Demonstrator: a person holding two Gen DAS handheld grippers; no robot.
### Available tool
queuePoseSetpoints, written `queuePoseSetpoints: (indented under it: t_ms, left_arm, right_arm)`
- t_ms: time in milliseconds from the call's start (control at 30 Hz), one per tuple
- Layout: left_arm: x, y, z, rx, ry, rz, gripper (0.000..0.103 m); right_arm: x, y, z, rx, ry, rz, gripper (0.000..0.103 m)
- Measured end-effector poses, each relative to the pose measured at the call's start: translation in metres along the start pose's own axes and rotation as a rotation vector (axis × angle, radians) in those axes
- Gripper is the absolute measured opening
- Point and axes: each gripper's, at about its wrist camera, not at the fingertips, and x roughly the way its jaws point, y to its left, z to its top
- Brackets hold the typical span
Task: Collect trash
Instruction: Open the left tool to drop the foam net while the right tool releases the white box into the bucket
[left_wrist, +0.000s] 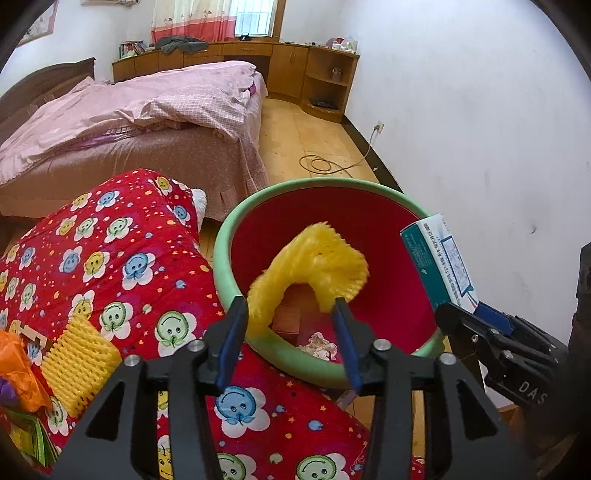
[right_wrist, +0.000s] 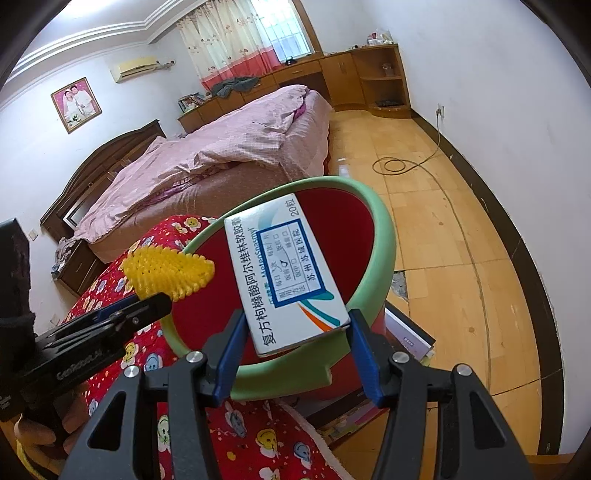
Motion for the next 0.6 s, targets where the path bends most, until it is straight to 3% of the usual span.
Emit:
queuePoseSetpoints:
  t_ms: [600]
  left_arm:
    - [-0.033,0.017,-0.010,-0.076,-0.026,0.034,0.048]
  right_arm:
    - [-0.010,0.002,0.004,0.020,-0.028,0.006,0.059]
